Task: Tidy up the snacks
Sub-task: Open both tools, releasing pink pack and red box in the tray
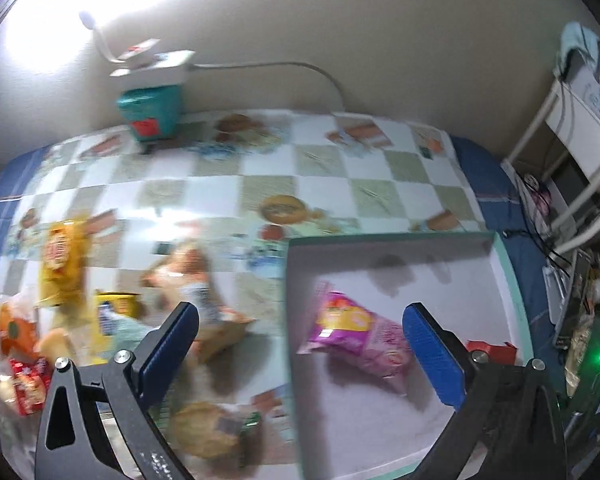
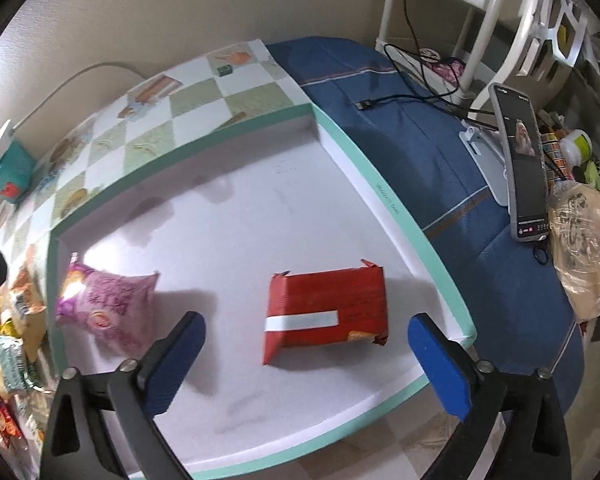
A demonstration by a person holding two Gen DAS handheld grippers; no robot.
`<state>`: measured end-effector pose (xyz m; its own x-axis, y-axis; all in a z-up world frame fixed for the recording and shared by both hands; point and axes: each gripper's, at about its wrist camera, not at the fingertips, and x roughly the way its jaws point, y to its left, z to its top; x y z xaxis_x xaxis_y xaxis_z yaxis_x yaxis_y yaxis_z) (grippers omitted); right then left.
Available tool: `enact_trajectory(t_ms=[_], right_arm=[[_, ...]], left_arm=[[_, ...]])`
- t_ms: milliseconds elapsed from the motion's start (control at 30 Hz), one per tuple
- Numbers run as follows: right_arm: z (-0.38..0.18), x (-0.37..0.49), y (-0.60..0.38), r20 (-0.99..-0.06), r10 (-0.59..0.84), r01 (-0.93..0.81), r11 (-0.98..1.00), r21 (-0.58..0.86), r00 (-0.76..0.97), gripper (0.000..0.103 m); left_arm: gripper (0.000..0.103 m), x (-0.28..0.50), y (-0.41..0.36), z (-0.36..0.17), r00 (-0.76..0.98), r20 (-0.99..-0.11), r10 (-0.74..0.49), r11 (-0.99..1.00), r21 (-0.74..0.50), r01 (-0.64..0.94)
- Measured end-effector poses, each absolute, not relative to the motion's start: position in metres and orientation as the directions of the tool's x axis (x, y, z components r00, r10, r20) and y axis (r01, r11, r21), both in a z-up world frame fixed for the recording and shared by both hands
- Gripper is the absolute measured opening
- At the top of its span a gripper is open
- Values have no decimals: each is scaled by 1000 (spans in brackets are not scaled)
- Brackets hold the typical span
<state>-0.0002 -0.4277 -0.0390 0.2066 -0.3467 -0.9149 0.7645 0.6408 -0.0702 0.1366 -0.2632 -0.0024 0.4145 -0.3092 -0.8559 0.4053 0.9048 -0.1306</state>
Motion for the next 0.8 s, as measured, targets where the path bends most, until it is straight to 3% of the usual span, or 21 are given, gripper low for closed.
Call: enact_trajectory(t_ms=[533, 800], right_arm=[[4, 9, -372, -882, -303, 697, 716, 40, 361, 103], [15, 17, -349, -859, -312, 683, 729, 58, 406, 103]], left_arm=[[102, 135, -100, 35, 640, -762, -100, 975, 54, 217], [102, 130, -7, 30, 656, -754, -15, 999, 17, 42]])
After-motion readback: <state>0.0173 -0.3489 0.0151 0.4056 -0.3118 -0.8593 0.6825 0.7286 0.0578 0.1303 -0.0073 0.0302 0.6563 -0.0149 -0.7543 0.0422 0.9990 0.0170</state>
